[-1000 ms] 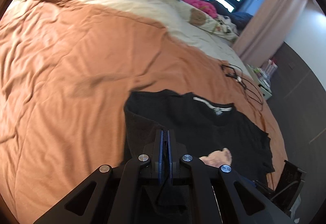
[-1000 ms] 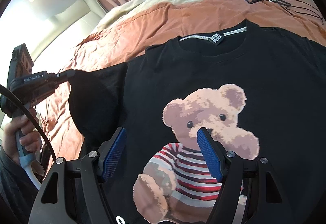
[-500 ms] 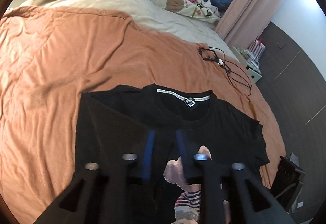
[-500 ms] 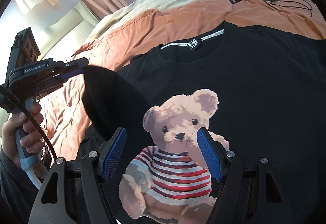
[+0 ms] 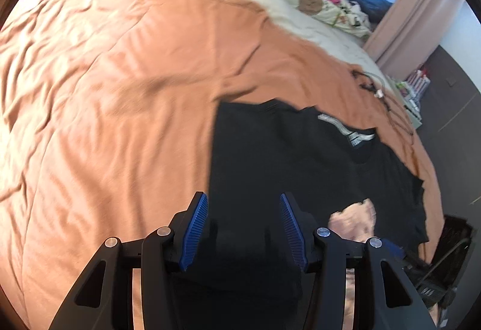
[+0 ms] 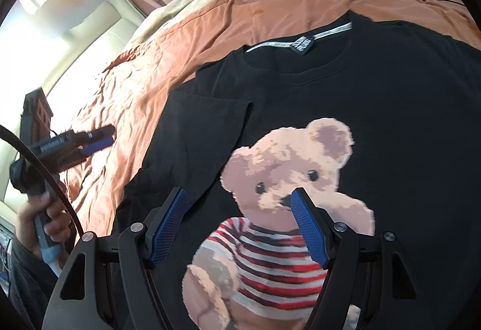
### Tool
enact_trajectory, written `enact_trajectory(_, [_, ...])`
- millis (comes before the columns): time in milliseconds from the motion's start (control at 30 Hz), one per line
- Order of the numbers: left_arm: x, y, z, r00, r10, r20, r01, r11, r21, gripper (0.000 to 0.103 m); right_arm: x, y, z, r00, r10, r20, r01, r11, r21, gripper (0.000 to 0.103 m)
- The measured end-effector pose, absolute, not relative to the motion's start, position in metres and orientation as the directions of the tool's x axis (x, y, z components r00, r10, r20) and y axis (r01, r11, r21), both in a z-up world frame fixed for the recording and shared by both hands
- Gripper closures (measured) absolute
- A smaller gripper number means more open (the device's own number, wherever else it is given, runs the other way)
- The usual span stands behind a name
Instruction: Fold small clothes
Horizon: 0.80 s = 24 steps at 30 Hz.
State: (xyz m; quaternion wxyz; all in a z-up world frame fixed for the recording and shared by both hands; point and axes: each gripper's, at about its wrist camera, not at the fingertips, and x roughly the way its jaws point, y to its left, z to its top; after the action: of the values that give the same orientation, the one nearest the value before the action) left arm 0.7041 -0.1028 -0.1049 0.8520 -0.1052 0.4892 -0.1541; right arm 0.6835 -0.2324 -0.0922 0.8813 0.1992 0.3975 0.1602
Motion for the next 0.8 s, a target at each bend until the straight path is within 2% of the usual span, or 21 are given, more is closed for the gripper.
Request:
enact_trajectory(333, [0.693,-0.074,-0.167,0.359,-0.381,-0.852,0.137,0.925,-0.355,0.051,0.701,-0.209,-0.107,0.610,0.435,-0.663,-0.118,0.877,0.466,0.032])
enact_trajectory(400, [0.690,-0.073,-0.176,0.337,-0.375,-0.864,0.140,0.927,-0.348,0.062,0.699,-0.209,-0.108,0.608,0.429,-0.668,-0.115,0.880,0.461,0.032])
enact_trajectory(433, [0.688,-0.072,-0.179,0.337,-0.372,-0.865,0.140,0.928,-0.344,0.077,0.697,-0.209,-0.107,0.608,0.425,-0.670,-0.112,0.882,0.458,0.032])
enact_trajectory(467, [0.687,-0.069,-0.180,0.341,-0.383,-0.859,0.141,0.924,-0.356,0.085,0.695,-0.210,-0.106,0.609,0.420,-0.673,-0.111,0.885,0.452,0.032])
enact_trajectory(633, [0.686,-0.059,-0.176,0.359,-0.377,-0.854,0.115,0.926,-0.360,0.089,0.680,-0.220,-0.096,0.620,0.389,-0.681,-0.099,0.900,0.425,0.032])
enact_trajectory(800, [0.685,-0.059,-0.176,0.341,-0.384,-0.858,0.123,0.923,-0.364,0.087,0.654,-0.252,-0.083,0.650,0.337,-0.681,-0.067,0.918,0.390,0.032])
